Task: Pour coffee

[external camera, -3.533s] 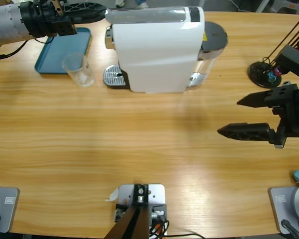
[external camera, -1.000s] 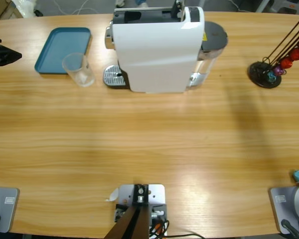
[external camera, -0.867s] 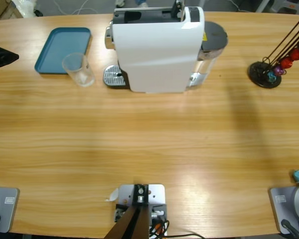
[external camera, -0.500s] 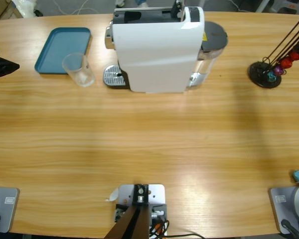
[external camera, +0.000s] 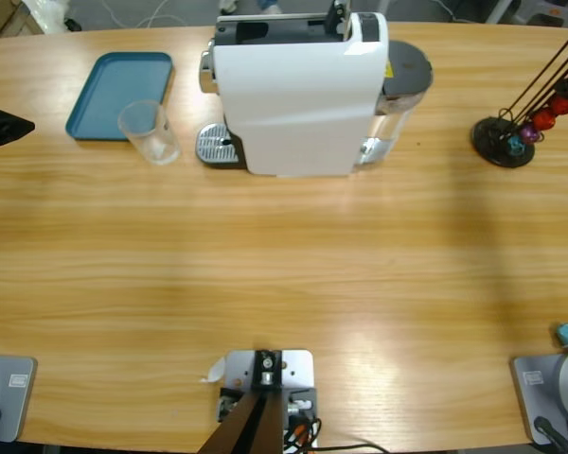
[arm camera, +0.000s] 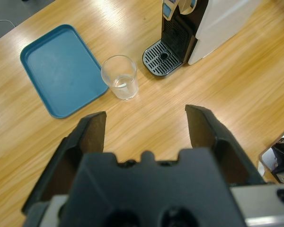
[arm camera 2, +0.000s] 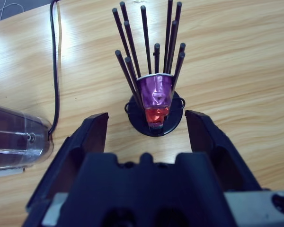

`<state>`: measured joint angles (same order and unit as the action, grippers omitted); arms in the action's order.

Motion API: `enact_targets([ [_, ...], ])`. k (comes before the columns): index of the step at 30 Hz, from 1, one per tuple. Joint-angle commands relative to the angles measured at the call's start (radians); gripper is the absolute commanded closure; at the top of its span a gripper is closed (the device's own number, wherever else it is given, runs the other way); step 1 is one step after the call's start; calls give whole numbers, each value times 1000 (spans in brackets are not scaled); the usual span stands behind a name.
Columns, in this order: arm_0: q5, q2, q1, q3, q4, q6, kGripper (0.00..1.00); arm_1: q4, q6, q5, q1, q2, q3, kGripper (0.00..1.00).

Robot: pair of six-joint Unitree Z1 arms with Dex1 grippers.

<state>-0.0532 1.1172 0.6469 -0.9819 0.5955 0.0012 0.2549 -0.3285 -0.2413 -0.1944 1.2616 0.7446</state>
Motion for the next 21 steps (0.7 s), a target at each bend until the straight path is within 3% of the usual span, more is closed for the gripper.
enact_targets([
  [1, 13, -25, -9, 43, 1, 2, 283, -23, 17, 5, 17, 53, 1, 368],
  [4, 13, -28, -9, 43, 1, 2, 281, -26, 17, 4, 18, 56, 0, 376],
  [6, 13, -30, -9, 44, 1, 3, 282, -28, 20, 2, 20, 57, -2, 493],
  [8, 13, -31, -9, 45, 2, 3, 281, -28, 20, -1, 20, 60, -3, 513],
  [9, 13, -32, -9, 45, 1, 5, 284, -30, 20, -4, 20, 61, -4, 613],
  [13, 13, -37, -9, 46, 1, 6, 282, -31, 20, -20, 20, 56, -11, 780],
  [16, 14, -40, -9, 47, 1, 8, 284, -28, 22, -31, 20, 51, -13, 981],
  [21, 15, -49, -9, 49, 1, 8, 282, -28, 22, -45, 20, 50, -19, 1000],
])
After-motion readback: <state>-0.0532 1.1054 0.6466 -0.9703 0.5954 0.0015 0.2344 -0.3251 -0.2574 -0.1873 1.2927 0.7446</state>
